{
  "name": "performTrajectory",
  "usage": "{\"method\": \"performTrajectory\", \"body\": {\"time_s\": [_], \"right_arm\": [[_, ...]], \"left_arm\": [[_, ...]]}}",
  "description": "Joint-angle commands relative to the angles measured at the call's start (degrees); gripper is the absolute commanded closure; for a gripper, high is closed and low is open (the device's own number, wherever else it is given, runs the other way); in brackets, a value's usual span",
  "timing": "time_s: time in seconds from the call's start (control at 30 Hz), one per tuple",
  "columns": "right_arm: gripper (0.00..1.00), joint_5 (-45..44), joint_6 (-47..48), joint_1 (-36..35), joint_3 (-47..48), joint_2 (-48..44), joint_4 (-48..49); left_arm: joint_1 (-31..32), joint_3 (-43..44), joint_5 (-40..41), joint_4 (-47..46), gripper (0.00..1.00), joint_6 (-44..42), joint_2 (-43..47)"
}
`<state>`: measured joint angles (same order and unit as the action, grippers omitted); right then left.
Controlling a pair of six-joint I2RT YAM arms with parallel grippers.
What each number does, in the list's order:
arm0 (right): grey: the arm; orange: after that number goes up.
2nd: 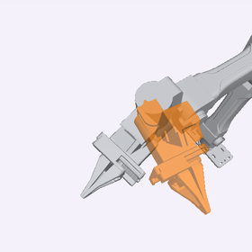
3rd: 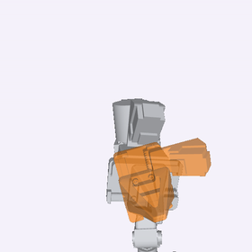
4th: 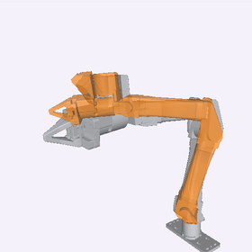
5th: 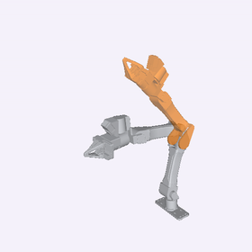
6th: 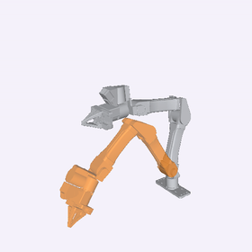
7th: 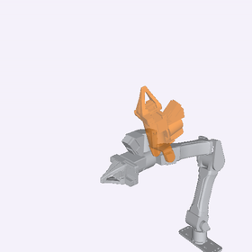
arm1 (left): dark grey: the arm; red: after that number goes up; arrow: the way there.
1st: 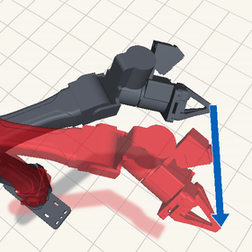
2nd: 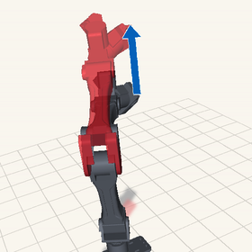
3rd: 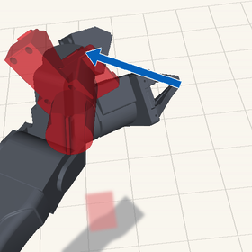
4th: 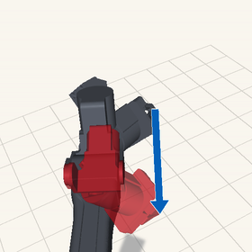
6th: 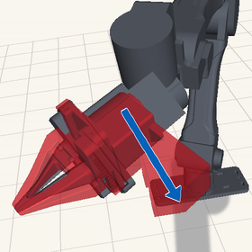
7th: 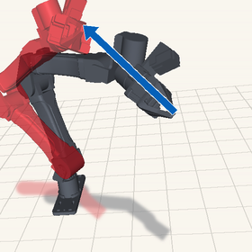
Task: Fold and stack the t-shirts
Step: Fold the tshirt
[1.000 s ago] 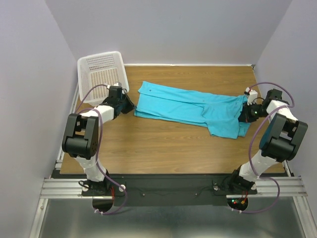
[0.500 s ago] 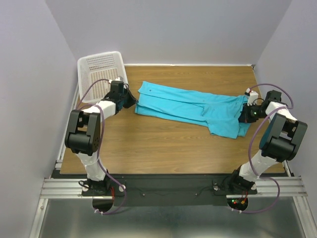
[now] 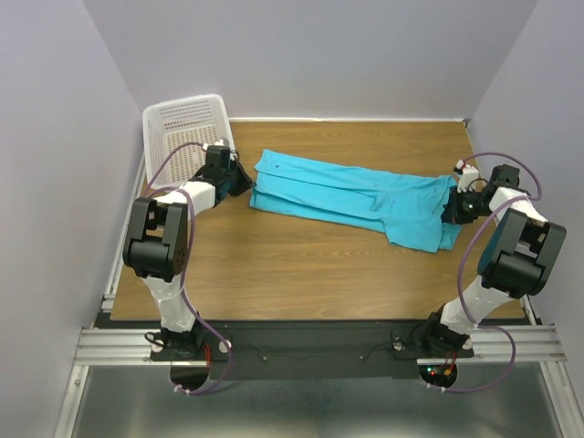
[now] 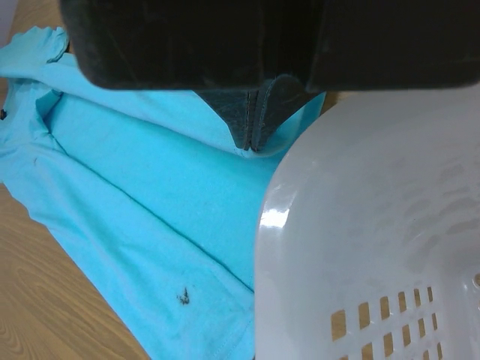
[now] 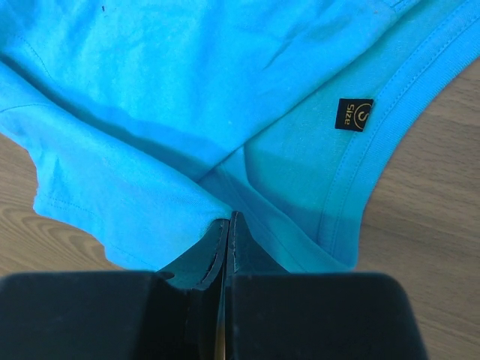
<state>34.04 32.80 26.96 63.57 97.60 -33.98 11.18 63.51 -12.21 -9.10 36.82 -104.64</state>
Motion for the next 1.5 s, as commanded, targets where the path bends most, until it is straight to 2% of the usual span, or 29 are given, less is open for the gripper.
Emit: {"method": "performTrajectory", "body": {"time_s": [0.0, 0.7, 0.93, 0.97, 1.0, 1.1, 1.13, 1.23, 1.27, 1.4, 1.47], "right_arm": [[0.99, -0.91, -0.63, 0.46, -0.81, -0.84, 3.13], [0.99, -1.52, -0.98, 0.46, -1.70, 0.22, 4.27], [0.92, -0.56, -1.86, 0.46, -1.61, 0.40, 4.45], [0.91, -0.56, -1.95, 0.46, -1.70, 0.40, 4.53], [0.87, -0.64, -2.21, 0.46, -1.70, 0.31, 4.71], [0.79, -0.91, -3.79, 0.46, -1.61, -0.04, 5.06], [0.70, -0.91, -4.49, 0.46, -1.52, -0.65, 5.32], [0.59, -2.13, -7.65, 0.46, -1.00, -1.97, 6.81], [0.49, -2.75, -9.57, 0.46, -0.82, -2.85, 7.34], [0.46, -5.04, -12.05, 0.46, 1.02, -4.87, 8.05], [0.47, -1.37, -9.79, 0.46, 0.68, -7.23, 7.87]], "left_arm": [[0.16, 2.67, 0.25, -0.74, 1.00, -1.31, -0.30], [0.95, 6.98, 0.96, 0.75, 1.00, -2.01, -4.34], [1.12, 7.69, 1.75, 1.28, 0.99, -2.28, -3.82], [1.21, 7.77, 1.84, 1.28, 0.95, -2.36, -3.47], [1.47, 7.95, 1.92, 1.37, 0.86, -2.45, -2.60], [1.74, 8.82, 2.01, 1.28, 0.74, -2.71, -1.01], [1.91, 9.18, 1.49, 1.37, 0.69, -2.80, -0.05], [2.27, 10.41, 0.08, 1.28, 0.59, -3.33, 1.89], [2.35, 10.58, -0.36, 0.85, 0.58, -3.68, 2.50], [2.62, 10.94, -3.16, -1.09, 0.47, -4.91, 5.40], [2.62, 10.59, -3.79, -2.40, 0.46, -6.66, 8.13]]}}
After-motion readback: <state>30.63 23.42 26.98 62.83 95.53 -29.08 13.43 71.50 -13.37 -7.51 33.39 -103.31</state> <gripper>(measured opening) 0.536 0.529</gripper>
